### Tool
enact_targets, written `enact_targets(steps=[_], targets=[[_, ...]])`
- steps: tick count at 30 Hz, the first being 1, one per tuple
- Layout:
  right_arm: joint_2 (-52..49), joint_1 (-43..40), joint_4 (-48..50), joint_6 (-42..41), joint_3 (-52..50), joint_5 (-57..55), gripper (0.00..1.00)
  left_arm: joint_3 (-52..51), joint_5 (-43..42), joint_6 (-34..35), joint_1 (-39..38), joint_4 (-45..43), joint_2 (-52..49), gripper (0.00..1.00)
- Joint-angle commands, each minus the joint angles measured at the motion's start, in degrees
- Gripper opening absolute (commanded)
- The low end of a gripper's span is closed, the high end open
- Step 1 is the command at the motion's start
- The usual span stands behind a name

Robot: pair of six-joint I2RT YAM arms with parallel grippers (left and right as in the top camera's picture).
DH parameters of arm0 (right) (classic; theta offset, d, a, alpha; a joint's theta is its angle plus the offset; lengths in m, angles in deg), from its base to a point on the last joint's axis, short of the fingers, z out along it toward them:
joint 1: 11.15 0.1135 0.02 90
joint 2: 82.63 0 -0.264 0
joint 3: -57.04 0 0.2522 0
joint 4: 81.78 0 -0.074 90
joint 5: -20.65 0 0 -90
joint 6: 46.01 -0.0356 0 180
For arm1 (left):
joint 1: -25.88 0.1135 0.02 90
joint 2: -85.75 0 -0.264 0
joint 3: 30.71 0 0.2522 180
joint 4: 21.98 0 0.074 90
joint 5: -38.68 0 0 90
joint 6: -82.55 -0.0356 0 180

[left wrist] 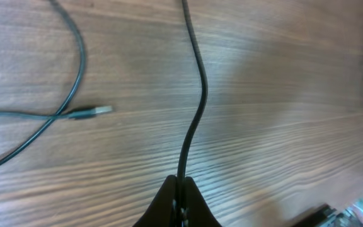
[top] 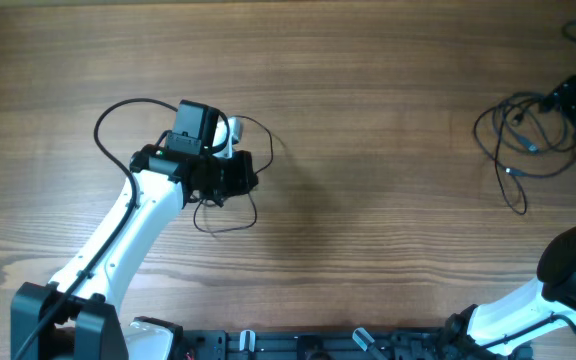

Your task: Untangle cables

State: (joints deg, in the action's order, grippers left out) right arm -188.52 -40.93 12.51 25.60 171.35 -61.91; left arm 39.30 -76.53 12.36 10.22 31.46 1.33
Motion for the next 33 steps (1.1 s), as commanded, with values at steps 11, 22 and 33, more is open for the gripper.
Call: enact_targets(steps=[11,22,33], targets=[[-1.0,17.0,-5.4,11.2,-0.2,13.6,1.00,0.0,6.7,-11.5,-9.7,-4.5,0.3,0.66],[-1.0,37.3,-11.6,12.3,-1.2,9.2,1.00,0.0,19.6,2.2,5.9,3.3,0.3,0.69],[-1.0,57.1,-1.3,-16.8,-20.1,8.5,1.00,0.0,15.0,2.1,23.6,9.2,0.3,0.92]])
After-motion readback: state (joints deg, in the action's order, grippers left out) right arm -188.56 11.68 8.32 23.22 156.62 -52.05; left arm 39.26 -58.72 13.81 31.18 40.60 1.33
